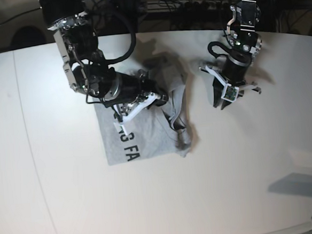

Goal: Fold the T-shirt properly
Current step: 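Lower the left gripper onto the shirt's fold edge and grasp it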

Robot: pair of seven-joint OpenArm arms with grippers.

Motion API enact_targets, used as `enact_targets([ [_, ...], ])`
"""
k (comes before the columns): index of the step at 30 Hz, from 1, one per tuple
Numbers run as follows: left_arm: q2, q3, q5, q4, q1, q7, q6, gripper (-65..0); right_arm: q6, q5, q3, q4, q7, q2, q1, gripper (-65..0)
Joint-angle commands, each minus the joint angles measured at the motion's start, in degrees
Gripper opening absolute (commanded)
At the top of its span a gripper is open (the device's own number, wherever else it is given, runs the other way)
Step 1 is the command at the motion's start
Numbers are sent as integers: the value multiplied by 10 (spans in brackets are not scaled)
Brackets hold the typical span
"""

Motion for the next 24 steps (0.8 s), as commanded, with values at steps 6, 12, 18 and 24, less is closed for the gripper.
enact_targets([
  [6,-2,36,7,5,-9,26,-13,-541,5,8,-8,12,1,0,30,-650],
  [12,-4,36,7,6,-5,26,-13,-541,5,5,-28,59,-24,20,40,-649],
  [18,-3,37,7,2,-1,26,-13,-541,2,5,4,81,-27,111,43,-649],
  [24,1,66,7,2,-6,26,-13,-541,4,2,112,79,-27,119,-17,-649],
])
